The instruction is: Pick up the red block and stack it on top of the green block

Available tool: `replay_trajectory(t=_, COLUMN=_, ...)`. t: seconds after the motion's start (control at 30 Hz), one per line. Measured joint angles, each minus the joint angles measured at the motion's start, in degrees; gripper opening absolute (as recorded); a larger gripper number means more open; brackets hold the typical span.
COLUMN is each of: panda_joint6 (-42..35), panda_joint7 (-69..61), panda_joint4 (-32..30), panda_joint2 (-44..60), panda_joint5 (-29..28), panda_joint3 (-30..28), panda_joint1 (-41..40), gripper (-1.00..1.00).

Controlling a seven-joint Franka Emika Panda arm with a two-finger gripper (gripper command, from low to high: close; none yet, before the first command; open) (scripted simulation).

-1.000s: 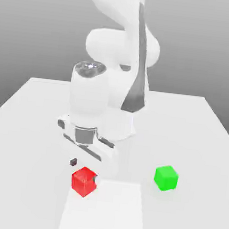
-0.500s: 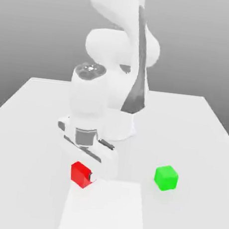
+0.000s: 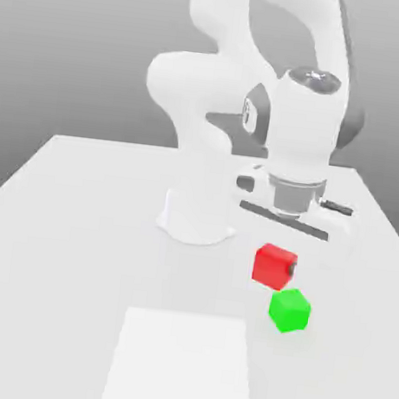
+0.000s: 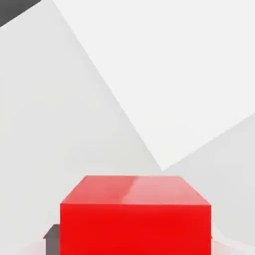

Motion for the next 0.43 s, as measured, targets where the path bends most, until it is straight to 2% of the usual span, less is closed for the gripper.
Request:
replay_trajectory(t=0.2, panda_joint6=7.26, panda_joint7=5.17, panda_joint4=0.16, panda_joint2=7.46, panda_joint5=-4.93, panda_joint3=3.37, panda_joint1=-2.58, gripper=-1.0)
replay_trajectory(t=0.33, panda_joint6=13.86, panda_joint7=10.45, panda_joint4=0.17, panda_joint2=14.47, panda_joint5=-12.58, panda_joint3=3.46, panda_joint1=-5.01, gripper=-1.0)
replay_trajectory(t=0.37, panda_joint6=15.27, panda_joint7=11.97, panda_joint4=0.16, panda_joint2=16.01, panda_joint5=-14.8, panda_joint3=3.1, panda_joint1=-5.28, gripper=1.0)
replay_trajectory(t=0.43, panda_joint6=15.27, panda_joint7=11.97, panda_joint4=0.16, panda_joint2=16.01, panda_joint5=-14.8, panda_joint3=3.1, panda_joint1=-6.15, gripper=1.0)
